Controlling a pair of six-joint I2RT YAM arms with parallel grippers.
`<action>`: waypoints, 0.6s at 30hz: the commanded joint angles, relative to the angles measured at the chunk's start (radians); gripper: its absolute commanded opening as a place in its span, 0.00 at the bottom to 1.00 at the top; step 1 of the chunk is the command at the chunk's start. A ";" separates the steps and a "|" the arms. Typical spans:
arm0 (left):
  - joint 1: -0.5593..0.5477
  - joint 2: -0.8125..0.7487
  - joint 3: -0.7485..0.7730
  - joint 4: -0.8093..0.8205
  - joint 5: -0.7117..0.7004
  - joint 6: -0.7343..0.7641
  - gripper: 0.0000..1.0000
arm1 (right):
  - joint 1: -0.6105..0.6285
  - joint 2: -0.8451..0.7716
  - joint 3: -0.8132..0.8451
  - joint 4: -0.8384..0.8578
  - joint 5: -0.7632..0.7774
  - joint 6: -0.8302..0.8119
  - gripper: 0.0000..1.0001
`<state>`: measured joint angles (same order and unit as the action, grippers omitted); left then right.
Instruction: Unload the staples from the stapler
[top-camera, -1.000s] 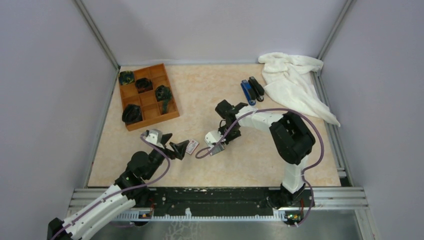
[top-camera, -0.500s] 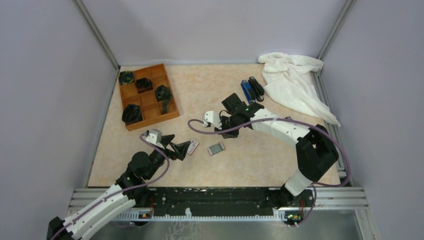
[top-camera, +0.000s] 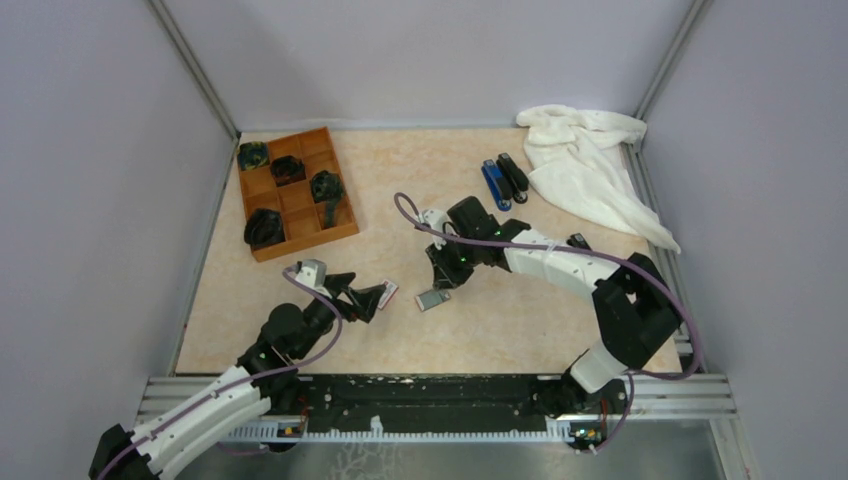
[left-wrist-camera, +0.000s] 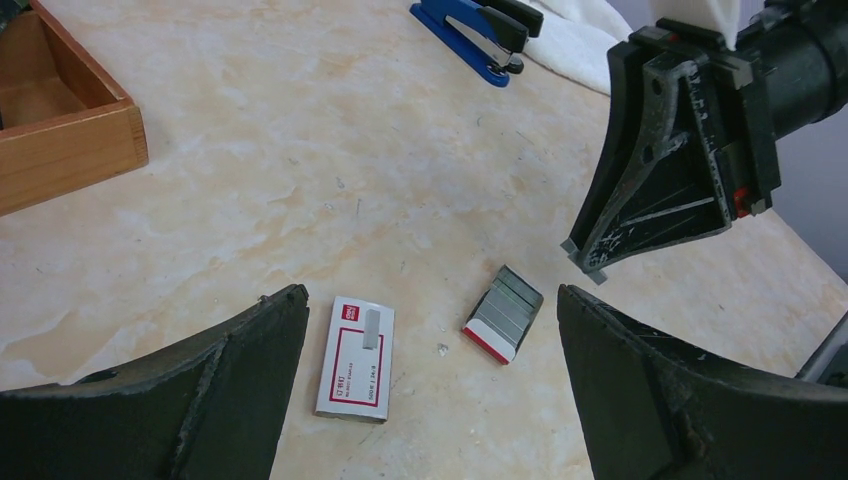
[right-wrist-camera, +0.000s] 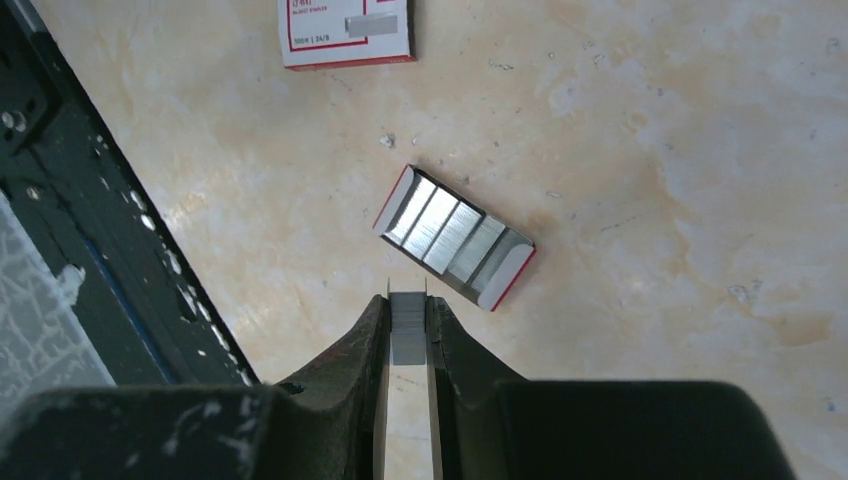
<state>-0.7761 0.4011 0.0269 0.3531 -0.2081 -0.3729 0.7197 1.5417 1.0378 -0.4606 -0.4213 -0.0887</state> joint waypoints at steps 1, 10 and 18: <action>0.005 -0.005 -0.014 0.041 0.006 -0.014 0.99 | 0.029 0.034 -0.015 0.122 -0.027 0.189 0.02; 0.005 0.010 -0.021 0.057 -0.005 -0.016 0.99 | 0.089 0.102 0.018 0.135 0.071 0.258 0.02; 0.005 0.015 -0.024 0.058 -0.008 -0.018 0.99 | 0.101 0.144 0.025 0.120 0.191 0.287 0.02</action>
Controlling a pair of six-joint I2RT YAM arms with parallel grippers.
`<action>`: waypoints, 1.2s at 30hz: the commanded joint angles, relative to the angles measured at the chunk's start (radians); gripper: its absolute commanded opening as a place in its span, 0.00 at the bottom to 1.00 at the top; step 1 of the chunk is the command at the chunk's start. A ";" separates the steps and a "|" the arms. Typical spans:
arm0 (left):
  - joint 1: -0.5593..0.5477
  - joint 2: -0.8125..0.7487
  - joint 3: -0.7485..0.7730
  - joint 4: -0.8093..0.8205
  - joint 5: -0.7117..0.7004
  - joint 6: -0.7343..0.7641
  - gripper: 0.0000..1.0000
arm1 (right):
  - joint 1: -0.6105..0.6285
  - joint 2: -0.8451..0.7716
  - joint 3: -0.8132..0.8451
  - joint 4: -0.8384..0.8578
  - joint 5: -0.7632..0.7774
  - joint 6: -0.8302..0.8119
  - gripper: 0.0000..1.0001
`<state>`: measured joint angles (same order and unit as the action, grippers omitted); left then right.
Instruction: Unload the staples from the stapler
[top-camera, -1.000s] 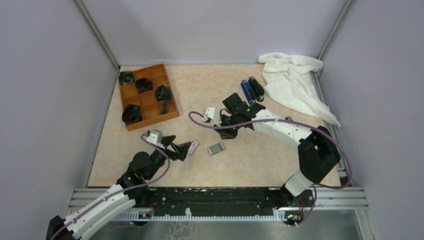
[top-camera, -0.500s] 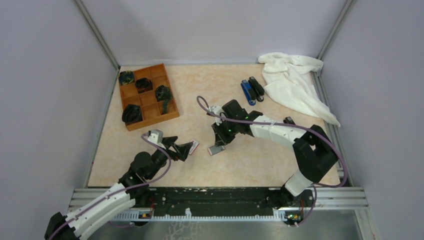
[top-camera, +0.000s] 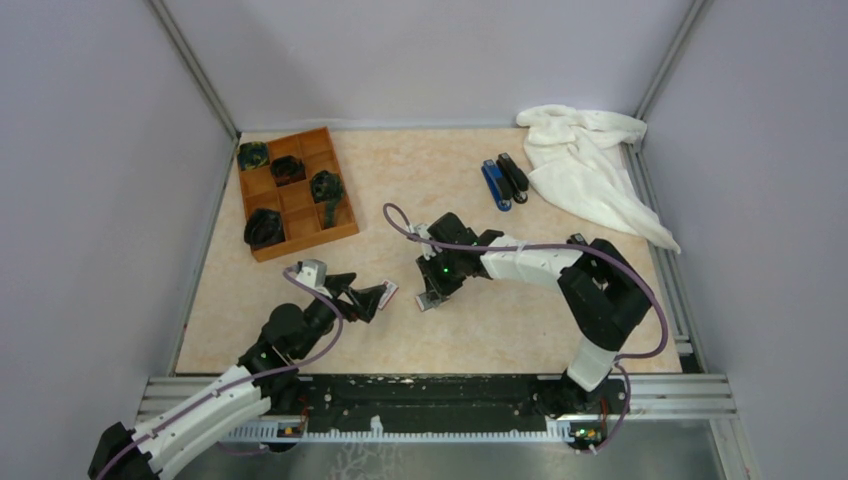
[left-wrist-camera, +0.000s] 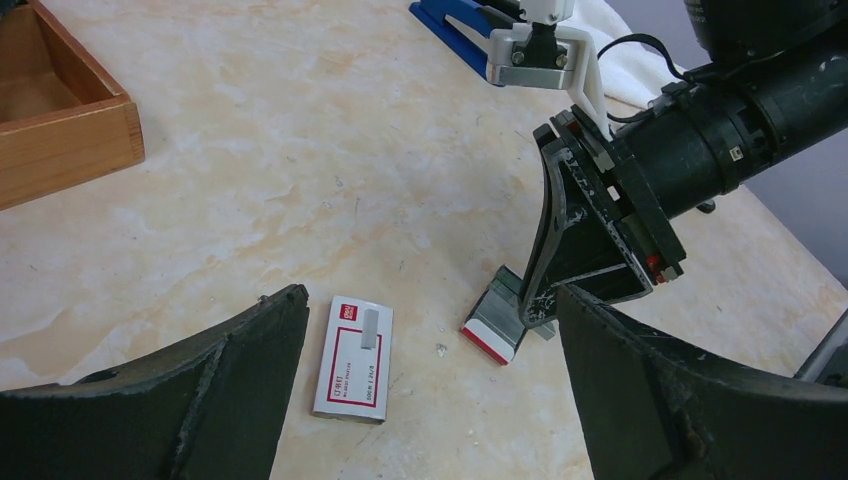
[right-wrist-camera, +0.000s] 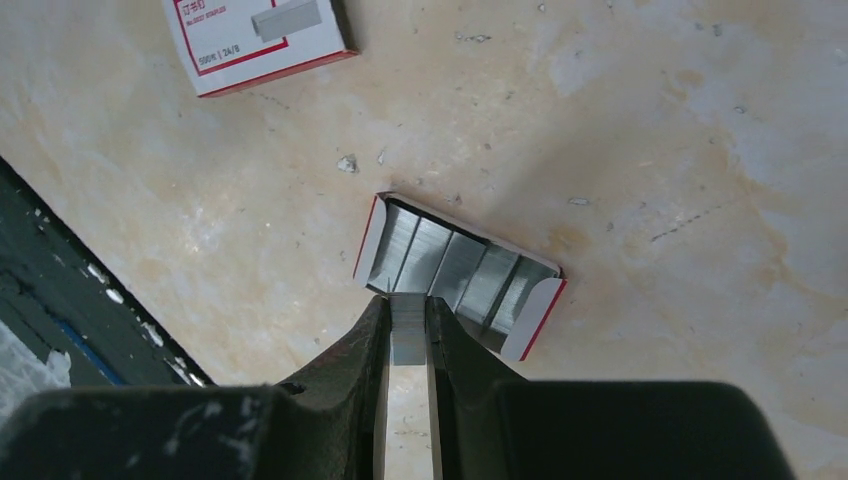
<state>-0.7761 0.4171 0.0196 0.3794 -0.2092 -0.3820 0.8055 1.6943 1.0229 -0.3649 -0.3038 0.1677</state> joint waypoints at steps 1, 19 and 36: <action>0.005 -0.002 -0.018 0.032 -0.006 -0.010 0.99 | 0.015 -0.008 0.039 0.025 0.084 0.031 0.03; 0.005 -0.015 -0.018 0.019 -0.007 -0.011 0.99 | 0.015 -0.012 0.045 0.020 0.175 0.026 0.03; 0.005 -0.017 -0.017 0.018 -0.005 -0.011 0.99 | 0.016 -0.005 0.040 0.020 0.207 0.021 0.03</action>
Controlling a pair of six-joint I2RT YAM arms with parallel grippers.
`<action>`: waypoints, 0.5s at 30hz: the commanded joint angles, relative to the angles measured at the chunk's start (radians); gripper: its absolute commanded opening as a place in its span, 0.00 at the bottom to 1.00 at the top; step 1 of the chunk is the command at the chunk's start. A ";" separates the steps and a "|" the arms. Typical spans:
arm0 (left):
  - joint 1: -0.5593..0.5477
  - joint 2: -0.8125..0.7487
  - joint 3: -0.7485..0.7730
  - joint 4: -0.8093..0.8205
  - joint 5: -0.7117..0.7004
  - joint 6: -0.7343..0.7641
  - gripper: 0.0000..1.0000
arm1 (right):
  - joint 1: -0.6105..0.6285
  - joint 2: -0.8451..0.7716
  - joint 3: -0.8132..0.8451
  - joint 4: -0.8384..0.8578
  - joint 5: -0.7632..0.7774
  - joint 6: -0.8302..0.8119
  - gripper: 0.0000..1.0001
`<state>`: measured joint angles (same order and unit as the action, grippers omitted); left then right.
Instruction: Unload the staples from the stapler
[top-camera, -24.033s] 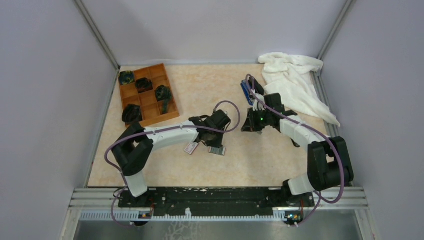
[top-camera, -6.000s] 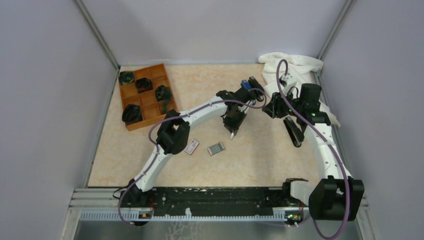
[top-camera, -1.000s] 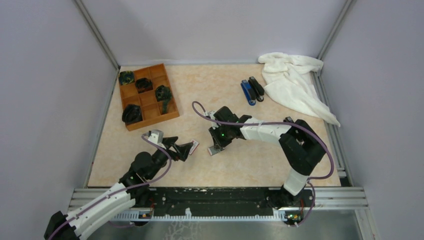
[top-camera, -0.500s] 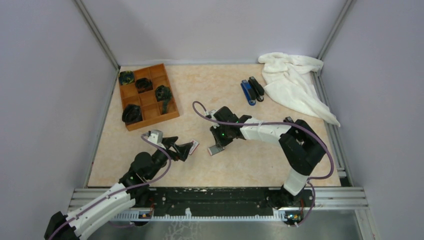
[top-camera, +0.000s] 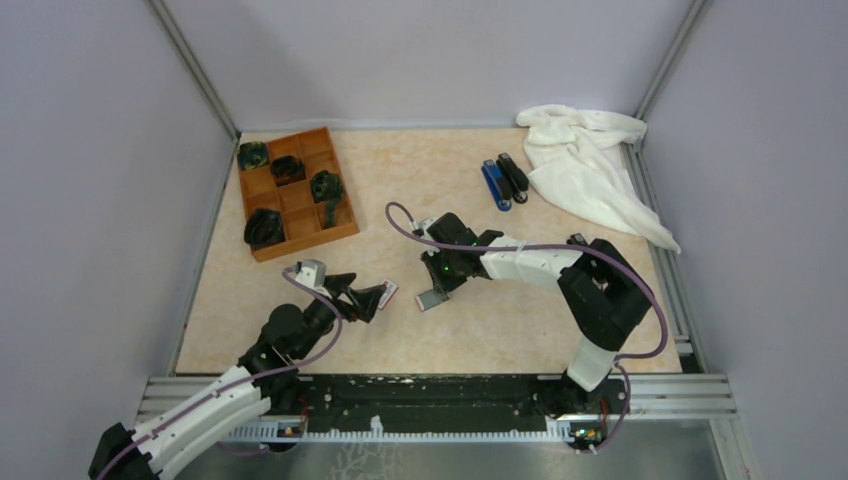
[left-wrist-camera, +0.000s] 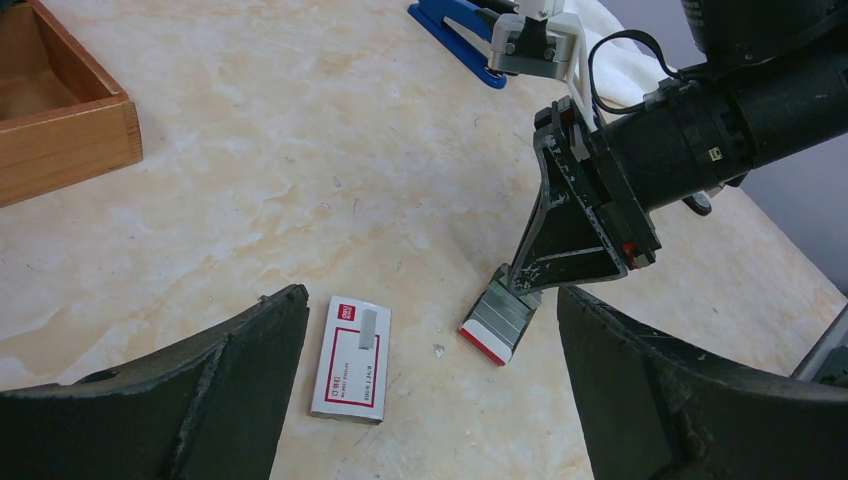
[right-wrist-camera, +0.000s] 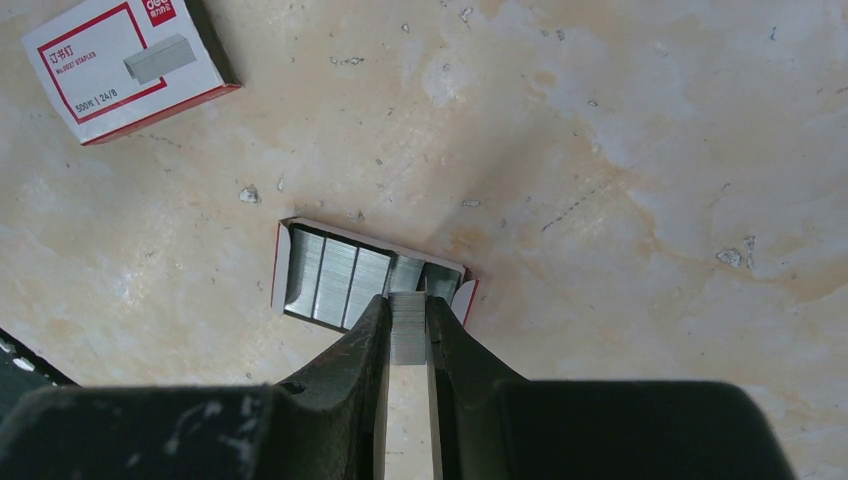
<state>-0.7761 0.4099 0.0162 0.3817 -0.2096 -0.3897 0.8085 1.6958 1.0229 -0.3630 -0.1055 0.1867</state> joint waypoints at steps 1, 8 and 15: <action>0.005 -0.009 -0.013 0.015 -0.005 -0.003 0.99 | 0.013 -0.005 0.040 0.018 0.004 0.003 0.03; 0.005 -0.009 -0.012 0.018 -0.007 -0.001 0.99 | 0.012 0.006 0.045 0.020 -0.009 0.019 0.04; 0.005 -0.010 -0.011 0.017 -0.006 0.000 0.99 | 0.011 0.021 0.049 0.021 0.006 0.032 0.06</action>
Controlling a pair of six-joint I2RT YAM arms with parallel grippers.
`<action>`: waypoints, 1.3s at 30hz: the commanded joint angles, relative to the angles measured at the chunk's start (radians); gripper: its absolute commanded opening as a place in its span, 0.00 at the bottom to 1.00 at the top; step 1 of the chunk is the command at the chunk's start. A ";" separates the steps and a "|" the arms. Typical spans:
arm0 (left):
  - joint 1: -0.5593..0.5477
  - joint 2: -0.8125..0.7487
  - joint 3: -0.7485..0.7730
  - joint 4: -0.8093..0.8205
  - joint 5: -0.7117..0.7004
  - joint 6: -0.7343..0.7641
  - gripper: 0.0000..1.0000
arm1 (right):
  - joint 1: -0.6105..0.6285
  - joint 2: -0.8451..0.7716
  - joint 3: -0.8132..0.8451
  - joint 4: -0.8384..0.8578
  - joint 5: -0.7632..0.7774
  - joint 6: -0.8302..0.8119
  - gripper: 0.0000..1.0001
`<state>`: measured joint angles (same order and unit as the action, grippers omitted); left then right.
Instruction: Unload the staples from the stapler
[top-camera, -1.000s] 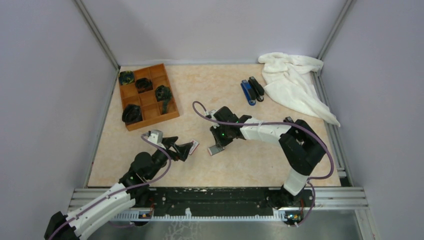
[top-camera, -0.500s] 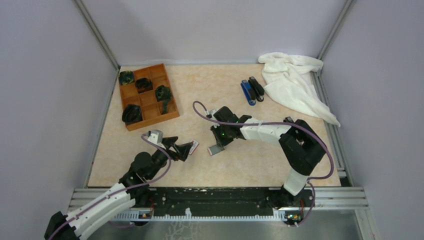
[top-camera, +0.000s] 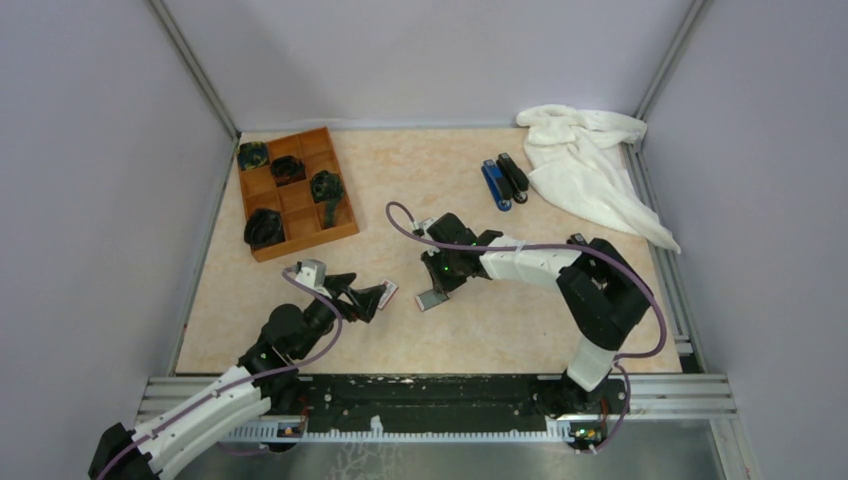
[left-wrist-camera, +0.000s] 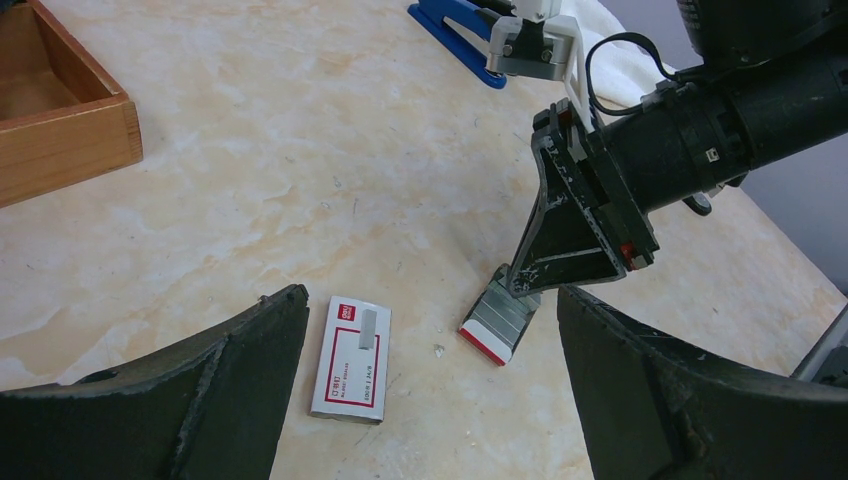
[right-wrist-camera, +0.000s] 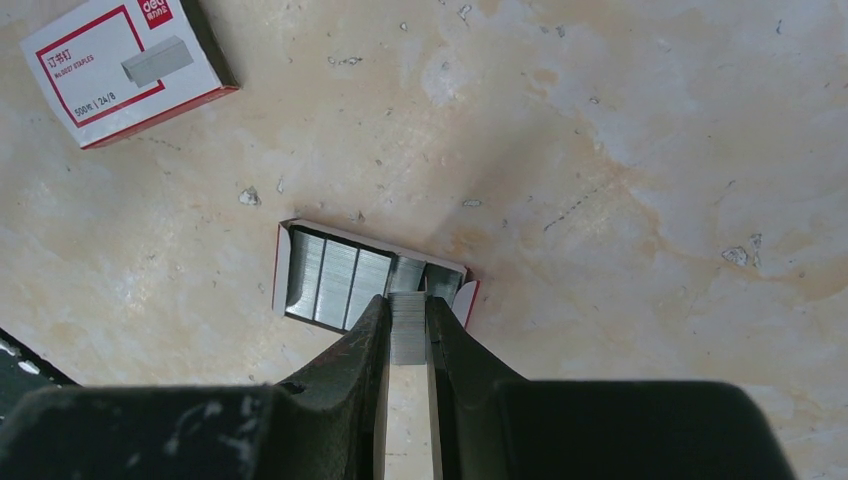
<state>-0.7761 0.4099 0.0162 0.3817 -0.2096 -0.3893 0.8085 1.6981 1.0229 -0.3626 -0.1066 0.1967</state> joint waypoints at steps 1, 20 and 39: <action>0.005 -0.008 -0.010 0.017 -0.007 0.001 0.99 | 0.013 0.020 0.050 0.020 0.012 0.025 0.06; 0.005 -0.014 -0.009 0.010 -0.004 -0.001 0.99 | 0.012 0.016 0.054 0.010 0.015 0.020 0.26; 0.005 0.060 0.021 0.035 0.081 -0.022 0.96 | -0.014 -0.216 0.005 0.037 -0.148 -0.105 0.25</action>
<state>-0.7761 0.4213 0.0162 0.3824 -0.1814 -0.3939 0.8085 1.5883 1.0294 -0.3641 -0.1600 0.1650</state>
